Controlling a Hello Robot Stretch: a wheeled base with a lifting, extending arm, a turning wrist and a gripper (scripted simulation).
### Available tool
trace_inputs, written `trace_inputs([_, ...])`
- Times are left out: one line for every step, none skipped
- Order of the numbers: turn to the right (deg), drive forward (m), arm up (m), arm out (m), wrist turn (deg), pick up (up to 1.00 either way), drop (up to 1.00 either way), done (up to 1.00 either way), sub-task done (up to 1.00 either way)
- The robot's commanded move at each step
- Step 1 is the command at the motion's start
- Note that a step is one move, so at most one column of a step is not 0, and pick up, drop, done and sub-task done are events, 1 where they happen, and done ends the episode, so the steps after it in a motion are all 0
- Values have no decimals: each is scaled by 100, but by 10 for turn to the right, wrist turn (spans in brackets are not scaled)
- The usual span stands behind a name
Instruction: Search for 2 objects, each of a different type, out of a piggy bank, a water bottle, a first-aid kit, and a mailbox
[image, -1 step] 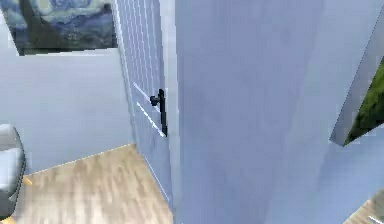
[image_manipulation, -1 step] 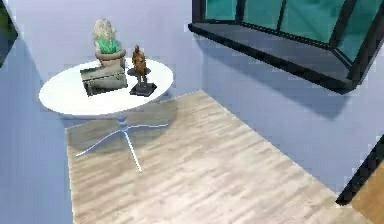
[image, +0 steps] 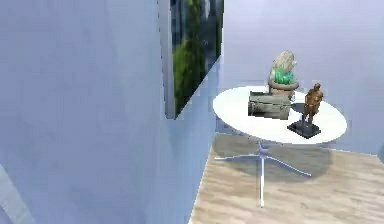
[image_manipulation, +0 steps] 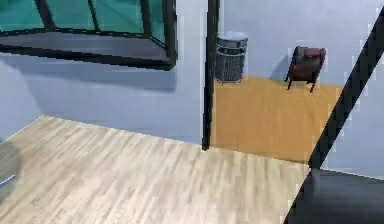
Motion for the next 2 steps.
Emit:
trace_inputs([330,0,0,0,0,0,0,0,0])
trace_inputs([0,45,0,0,0,0,0,0,0])
